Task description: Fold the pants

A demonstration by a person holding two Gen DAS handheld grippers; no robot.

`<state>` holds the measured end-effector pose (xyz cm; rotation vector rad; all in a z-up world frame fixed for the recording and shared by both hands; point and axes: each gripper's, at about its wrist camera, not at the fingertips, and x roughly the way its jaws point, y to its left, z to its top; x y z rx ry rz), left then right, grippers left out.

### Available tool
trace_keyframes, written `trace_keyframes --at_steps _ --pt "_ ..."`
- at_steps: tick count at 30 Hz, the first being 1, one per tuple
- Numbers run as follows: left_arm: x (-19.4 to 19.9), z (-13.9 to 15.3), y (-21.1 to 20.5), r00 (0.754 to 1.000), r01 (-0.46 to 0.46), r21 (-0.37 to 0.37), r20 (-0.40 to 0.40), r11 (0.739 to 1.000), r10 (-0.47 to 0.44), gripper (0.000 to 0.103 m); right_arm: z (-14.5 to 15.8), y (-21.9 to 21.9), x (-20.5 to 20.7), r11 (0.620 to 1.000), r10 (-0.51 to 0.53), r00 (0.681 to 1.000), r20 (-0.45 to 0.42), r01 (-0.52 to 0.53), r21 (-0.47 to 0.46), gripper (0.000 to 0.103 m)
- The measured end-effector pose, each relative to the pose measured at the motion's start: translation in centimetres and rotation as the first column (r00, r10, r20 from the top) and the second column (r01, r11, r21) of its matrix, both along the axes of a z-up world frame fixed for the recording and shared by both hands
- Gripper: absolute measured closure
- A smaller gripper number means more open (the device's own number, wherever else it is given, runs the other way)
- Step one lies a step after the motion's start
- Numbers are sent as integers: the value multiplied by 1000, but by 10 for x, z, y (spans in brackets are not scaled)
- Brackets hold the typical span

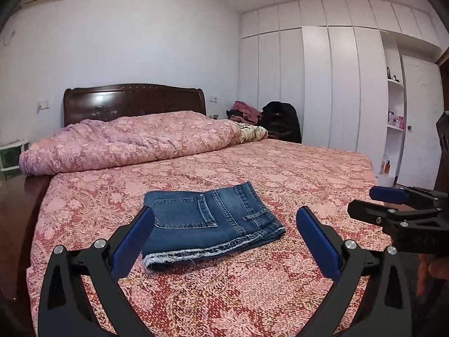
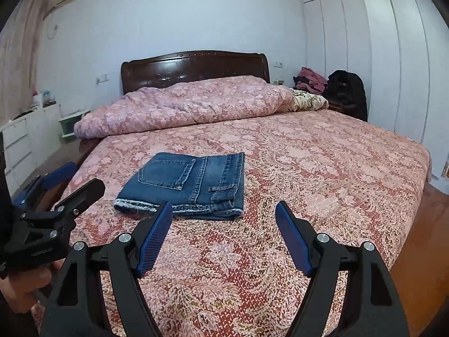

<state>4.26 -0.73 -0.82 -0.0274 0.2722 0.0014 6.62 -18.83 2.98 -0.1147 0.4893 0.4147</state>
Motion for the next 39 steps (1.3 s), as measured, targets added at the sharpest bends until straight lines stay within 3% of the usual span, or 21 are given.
trace_keyframes --at_steps 32,34,39 --pt "2 -4 5 1000 -21 -5 -22 1000 21 2 -5 7 2 999 34 999 -29 -34 -1 28" --pt "2 -4 6 1000 -20 -7 -24 1000 20 2 -5 7 2 1000 31 999 -28 -31 1 22" --pt "3 -4 6 999 -21 -7 -26 1000 21 2 -5 7 2 999 34 999 -29 -34 1 22"
